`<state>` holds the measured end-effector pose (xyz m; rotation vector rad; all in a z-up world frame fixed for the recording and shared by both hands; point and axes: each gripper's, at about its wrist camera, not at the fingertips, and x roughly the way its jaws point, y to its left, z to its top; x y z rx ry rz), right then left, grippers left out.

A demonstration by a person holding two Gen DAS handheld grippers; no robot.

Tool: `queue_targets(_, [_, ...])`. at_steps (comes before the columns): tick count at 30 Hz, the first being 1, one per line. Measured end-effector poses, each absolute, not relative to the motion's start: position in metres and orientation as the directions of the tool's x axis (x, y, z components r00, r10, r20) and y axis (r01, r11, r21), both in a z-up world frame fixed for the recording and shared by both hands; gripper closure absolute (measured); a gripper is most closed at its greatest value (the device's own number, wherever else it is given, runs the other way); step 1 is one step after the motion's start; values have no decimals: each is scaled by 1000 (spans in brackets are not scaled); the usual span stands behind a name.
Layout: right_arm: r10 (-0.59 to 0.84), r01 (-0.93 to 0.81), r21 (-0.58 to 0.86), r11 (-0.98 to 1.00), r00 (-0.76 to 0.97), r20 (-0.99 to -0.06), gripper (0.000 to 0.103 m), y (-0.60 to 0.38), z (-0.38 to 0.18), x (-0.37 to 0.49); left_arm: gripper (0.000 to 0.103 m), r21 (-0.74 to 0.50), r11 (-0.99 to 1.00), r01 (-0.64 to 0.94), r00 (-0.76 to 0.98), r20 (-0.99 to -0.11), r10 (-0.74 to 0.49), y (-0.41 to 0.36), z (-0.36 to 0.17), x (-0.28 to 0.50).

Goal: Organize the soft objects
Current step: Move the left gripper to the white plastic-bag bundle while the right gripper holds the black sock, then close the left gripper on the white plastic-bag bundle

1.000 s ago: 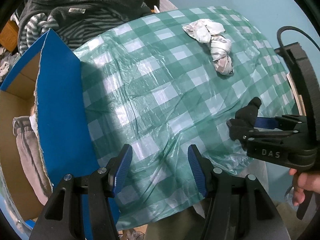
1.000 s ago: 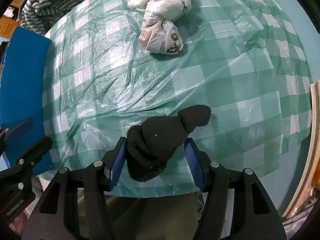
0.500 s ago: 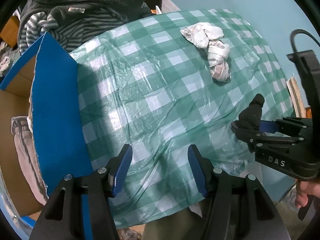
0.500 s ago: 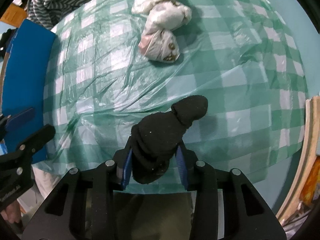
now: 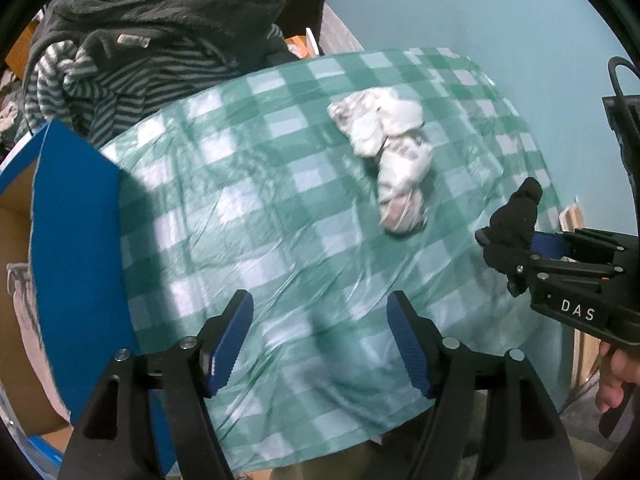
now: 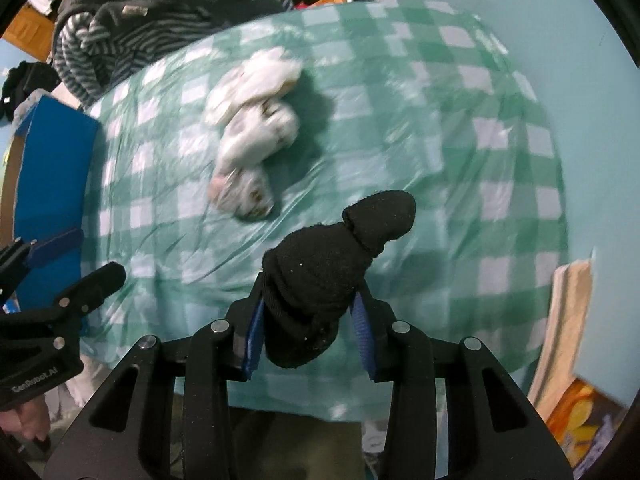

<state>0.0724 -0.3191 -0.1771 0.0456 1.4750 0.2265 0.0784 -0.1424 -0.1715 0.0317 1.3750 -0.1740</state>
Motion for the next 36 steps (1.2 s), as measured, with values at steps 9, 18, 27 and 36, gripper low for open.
queue_targets(9, [181, -162, 163, 973, 104, -978, 65, -339, -173, 118, 25, -119, 990, 73, 205, -970, -132, -167, -173, 115])
queue_targets(18, [202, -202, 176, 963, 112, -973, 65, -348, -171, 156, 25, -160, 986, 40, 185, -969, -165, -190, -188, 146])
queue_targets(27, [216, -211, 191, 959, 101, -971, 65, -357, -174, 176, 25, -125, 991, 43, 148, -980, -130, -211, -210, 168])
queue_targets(36, [218, -202, 197, 959, 87, -972, 65, -367, -178, 183, 25, -58, 997, 41, 99, -993, -62, -217, -236, 182])
